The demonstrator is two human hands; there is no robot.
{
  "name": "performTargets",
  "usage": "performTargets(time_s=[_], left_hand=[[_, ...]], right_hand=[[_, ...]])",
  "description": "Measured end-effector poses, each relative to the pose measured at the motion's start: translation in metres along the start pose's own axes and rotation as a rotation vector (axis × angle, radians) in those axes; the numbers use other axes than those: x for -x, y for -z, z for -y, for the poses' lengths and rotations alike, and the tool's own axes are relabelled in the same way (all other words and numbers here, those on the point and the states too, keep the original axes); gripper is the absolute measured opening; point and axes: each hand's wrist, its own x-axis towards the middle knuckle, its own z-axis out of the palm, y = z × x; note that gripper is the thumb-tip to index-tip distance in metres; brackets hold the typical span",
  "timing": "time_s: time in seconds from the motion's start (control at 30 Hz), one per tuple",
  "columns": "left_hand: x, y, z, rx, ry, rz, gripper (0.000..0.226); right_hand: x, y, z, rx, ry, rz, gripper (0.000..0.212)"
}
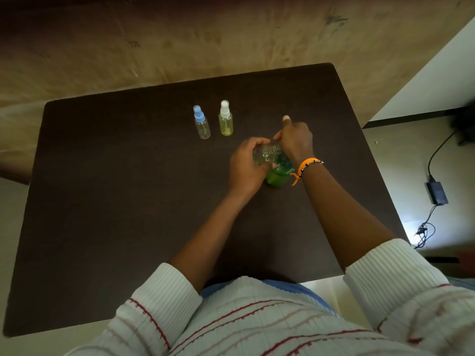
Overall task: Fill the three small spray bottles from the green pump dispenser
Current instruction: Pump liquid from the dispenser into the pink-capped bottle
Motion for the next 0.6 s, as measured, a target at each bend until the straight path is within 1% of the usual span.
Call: performTargets(time_s=[0.03,0.13,0.17,0.2,0.27,0.33,0.4,0.5,0.6], left_hand=[[-0.0006,0.0010,-0.0004,-0.002,-0.002,0.000,0.045],[-0.0018,0.0037,-0.0020,0.005,-0.007,-0.007,0.046],[-0.0023,0.0046,-0.0020,0.014,-0.004,-0.006,0.046],[-0.0027,0.0048,-0.0018,0.019,0.000,-0.004,0.045],[-0.0026,0.0038,-0.0020,0.010,-0.002,0.001,0.046],[-0.0016,0.0019,-0.0020,0.001,-0.002,0.005,0.046],[-0.0006,0.0011,-0.0025,-0.005,-0.002,0.013,0.046],[-0.0007,0.0022,-0.0017,-0.006,-0.019,0.009,0.046],[-0.0011,0.0048,-0.0011,-0.010,-0.023,0.000,0.046]], right_hand=[[-0.0002,0.0010,0.0014,-0.020,-0.018,0.029,0.053],[-0.0027,0.0037,0.0070,-0.062,-0.100,0.198,0.057],[-0.0034,0.0034,0.0073,-0.069,-0.110,0.230,0.058],[-0.0038,0.0024,0.0063,-0.080,-0.109,0.222,0.057],[-0.0029,0.0014,0.0041,-0.084,-0.090,0.124,0.054],[-0.0015,0.0006,0.0004,-0.029,-0.060,0.026,0.046],[0.0001,0.0005,-0.0019,0.012,-0.031,-0.015,0.041],[0.0004,0.0018,0.0012,0.016,-0.033,0.005,0.037],[0.0007,0.0024,0.0059,-0.061,-0.112,0.140,0.038]])
